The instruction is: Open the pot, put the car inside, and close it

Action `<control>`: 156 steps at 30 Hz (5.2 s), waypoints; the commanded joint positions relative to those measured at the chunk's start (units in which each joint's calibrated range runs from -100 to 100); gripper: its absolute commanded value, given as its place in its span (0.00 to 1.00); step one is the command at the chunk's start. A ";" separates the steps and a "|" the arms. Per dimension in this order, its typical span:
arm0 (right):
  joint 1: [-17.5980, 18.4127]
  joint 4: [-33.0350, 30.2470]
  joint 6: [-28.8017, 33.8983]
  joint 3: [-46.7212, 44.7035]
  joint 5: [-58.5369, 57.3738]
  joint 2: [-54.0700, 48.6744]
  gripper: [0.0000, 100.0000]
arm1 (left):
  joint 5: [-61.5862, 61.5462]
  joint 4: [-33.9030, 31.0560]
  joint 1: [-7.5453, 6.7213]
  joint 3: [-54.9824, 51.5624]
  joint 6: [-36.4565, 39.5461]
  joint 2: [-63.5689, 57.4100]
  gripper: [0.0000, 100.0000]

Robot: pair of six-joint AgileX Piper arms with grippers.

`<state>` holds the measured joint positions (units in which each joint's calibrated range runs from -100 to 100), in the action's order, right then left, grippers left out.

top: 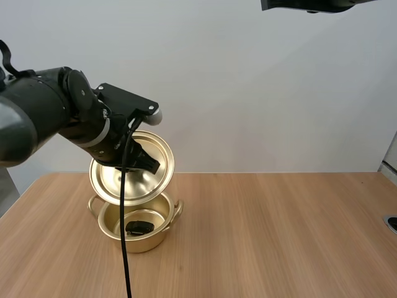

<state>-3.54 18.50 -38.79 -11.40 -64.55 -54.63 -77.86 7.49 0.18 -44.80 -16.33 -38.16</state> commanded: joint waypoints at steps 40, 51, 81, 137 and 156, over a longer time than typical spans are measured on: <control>-0.04 -0.52 0.63 0.03 -3.41 0.02 0.00 | -2.41 -2.71 0.02 -0.06 -1.75 20.22 0.00; -0.04 -1.69 0.63 0.03 -4.41 0.02 0.00 | -2.87 -2.24 0.02 -0.06 -1.87 20.37 0.00; -0.04 -1.69 0.63 0.03 -8.12 0.02 0.00 | -5.46 -2.02 0.02 -0.06 -2.26 23.87 0.00; -0.04 -0.82 -1.80 0.03 -9.97 -0.37 0.00 | 71.53 -1.82 0.94 -28.17 23.52 -36.24 0.88; -0.04 0.88 -2.58 -0.09 -11.38 -4.95 0.00 | 66.56 -2.16 2.94 -37.26 25.32 -44.68 0.50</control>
<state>-3.54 19.45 -41.53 -11.40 -75.66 -59.57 -10.48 5.35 3.17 -82.07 9.10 -82.47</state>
